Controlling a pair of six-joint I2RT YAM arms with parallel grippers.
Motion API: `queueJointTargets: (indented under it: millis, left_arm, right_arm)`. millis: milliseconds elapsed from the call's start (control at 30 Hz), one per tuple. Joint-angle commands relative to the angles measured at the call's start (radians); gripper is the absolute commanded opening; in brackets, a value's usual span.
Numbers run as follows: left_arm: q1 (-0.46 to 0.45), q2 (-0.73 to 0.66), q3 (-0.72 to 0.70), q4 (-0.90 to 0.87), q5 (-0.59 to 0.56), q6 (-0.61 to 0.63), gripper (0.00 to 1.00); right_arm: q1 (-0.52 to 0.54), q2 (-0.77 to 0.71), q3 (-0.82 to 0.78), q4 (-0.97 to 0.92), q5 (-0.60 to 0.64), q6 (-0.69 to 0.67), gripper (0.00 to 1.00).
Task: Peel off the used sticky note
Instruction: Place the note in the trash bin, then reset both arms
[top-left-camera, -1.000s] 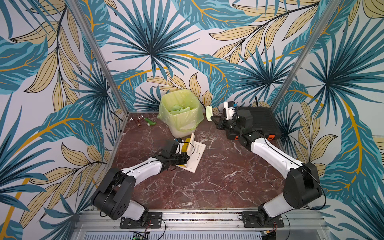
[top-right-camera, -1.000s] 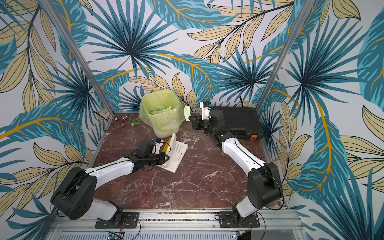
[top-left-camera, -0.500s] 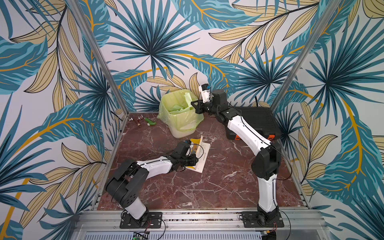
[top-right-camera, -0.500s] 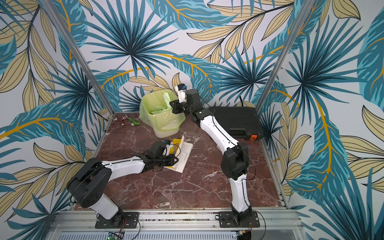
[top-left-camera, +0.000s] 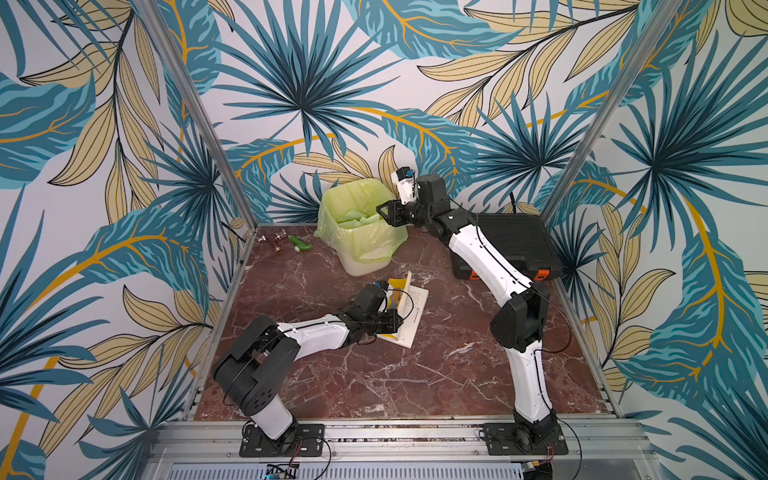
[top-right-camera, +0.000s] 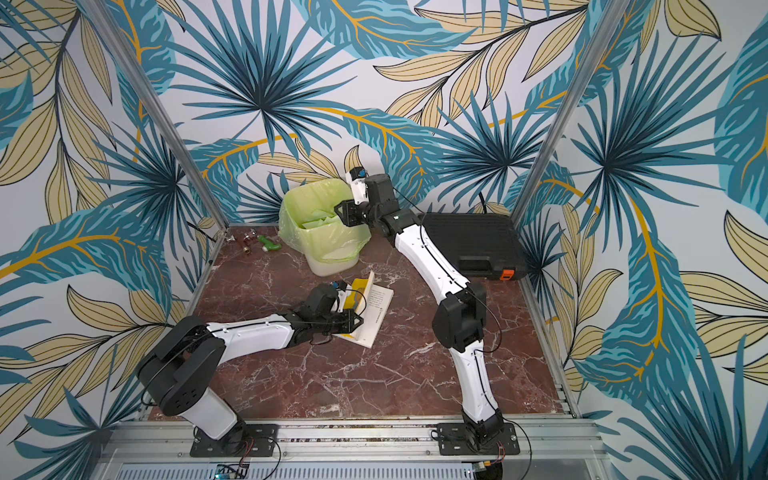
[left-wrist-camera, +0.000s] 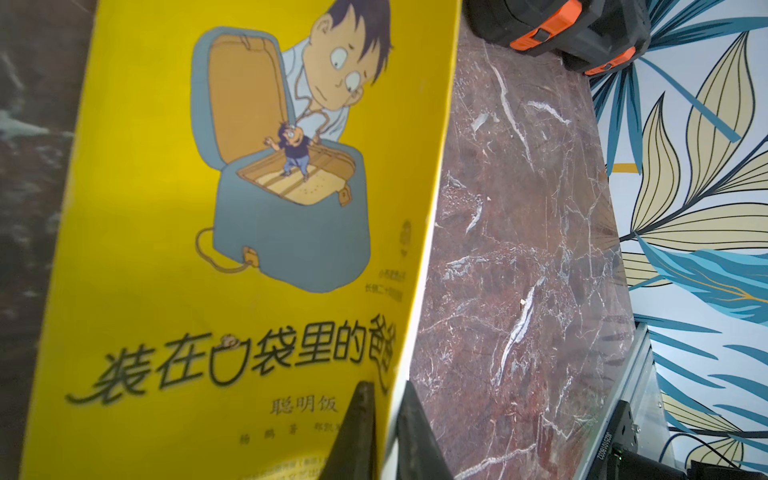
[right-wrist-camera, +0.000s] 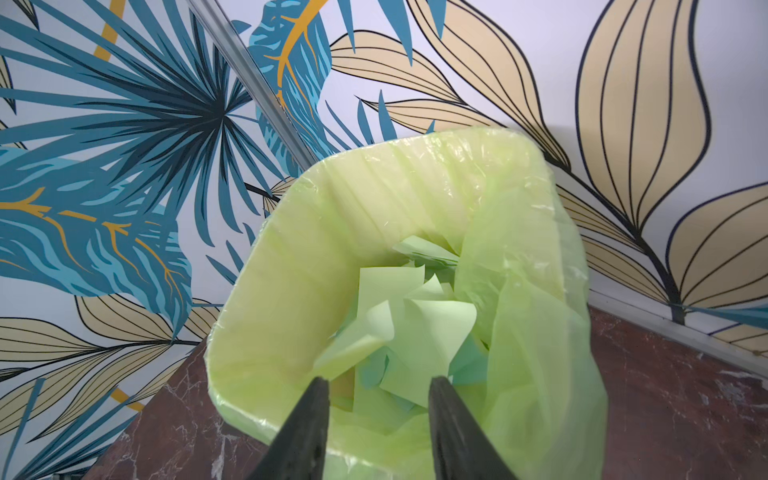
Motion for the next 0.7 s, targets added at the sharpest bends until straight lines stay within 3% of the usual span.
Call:
queueJointTargets:
  millis: [0, 200, 433, 500, 667]
  left_arm:
    - [-0.009, -0.056, 0.021, -0.034, -0.02, -0.005, 0.26]
    - [-0.008, -0.12, 0.008, -0.025, -0.06, 0.01, 0.53]
    - [0.081, -0.23, 0.034, -0.108, -0.132, 0.243, 0.77]
    - [0.138, -0.285, 0.014, -0.115, -0.179, 0.328, 0.98]
    - [0.247, -0.397, -0.076, -0.084, -0.343, 0.503, 1.0]
  right_arm:
    - [-0.012, -0.168, -0.091, -0.004, 0.039, -0.023, 0.5]
    - [-0.063, -0.406, -0.45, 0.072, 0.123, 0.008, 0.62]
    - [-0.173, -0.652, -0.982, 0.301, 0.137, 0.117, 0.73]
    - [-0.202, -0.705, -1.101, 0.303, 0.178, 0.094, 0.77]
    - [-0.255, -0.84, -1.34, 0.372, 0.384, 0.034, 0.96]
